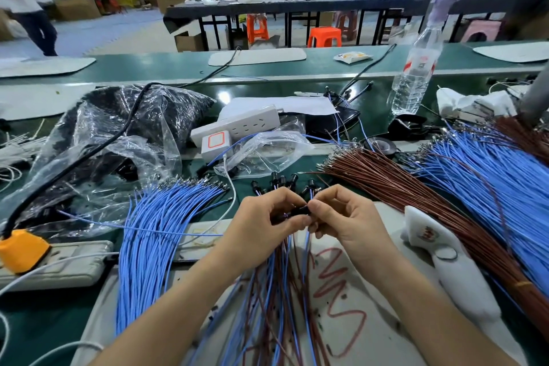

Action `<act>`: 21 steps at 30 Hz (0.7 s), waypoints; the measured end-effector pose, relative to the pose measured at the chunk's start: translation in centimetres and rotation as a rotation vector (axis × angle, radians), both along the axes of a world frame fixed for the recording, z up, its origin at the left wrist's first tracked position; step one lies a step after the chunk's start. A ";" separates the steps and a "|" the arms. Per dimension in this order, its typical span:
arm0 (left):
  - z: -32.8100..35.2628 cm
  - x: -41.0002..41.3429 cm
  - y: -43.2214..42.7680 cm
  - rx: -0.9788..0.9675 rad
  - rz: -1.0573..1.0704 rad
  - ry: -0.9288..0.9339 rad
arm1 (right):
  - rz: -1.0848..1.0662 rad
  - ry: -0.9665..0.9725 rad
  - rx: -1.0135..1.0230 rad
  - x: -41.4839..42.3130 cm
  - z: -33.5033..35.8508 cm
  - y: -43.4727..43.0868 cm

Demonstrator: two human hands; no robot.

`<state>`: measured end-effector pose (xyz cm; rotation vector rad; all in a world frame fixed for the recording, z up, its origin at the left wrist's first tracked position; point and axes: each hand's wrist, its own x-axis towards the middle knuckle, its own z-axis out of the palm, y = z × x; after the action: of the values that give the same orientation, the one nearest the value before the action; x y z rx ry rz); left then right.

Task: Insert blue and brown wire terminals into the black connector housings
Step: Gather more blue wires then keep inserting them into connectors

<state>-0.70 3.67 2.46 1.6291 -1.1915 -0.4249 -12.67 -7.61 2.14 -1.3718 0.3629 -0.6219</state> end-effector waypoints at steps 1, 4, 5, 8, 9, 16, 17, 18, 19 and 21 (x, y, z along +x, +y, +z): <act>0.0 0.0 0.0 -0.001 0.003 -0.016 | 0.001 0.010 -0.011 0.0 0.0 0.0; 0.1 0.0 0.1 0.017 0.004 -0.078 | 0.038 0.097 -0.068 -0.1 -0.1 -0.1; 0.0 0.1 0.1 0.025 0.000 -0.080 | 0.061 0.128 -0.077 -0.1 0.0 -0.1; 0.1 0.2 0.2 0.031 -0.017 -0.078 | 0.088 0.182 -0.144 -0.1 0.0 -0.1; 0.1 0.2 0.2 0.023 -0.021 -0.073 | 0.086 0.197 -0.182 -0.1 0.0 0.1; 0.1 0.4 0.3 0.009 -0.062 -0.032 | 0.097 0.180 -0.177 0.2 -0.1 0.7; 0.1 0.4 0.3 0.008 -0.053 -0.024 | 0.102 0.169 -0.144 0.2 -0.2 0.8; 0.1 0.3 0.3 0.010 -0.041 -0.016 | 0.104 0.162 -0.107 0.2 -0.2 0.8; 0.0 0.2 0.3 0.010 -0.029 -0.014 | 0.101 0.156 -0.075 0.2 -0.3 0.9; 0.1 0.1 0.3 0.021 -0.029 -0.030 | 0.086 0.150 -0.031 0.3 -0.5 1.0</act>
<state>-0.62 3.99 2.55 1.6430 -1.2382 -0.4339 -12.33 -6.64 1.59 -1.4599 0.4133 -0.4568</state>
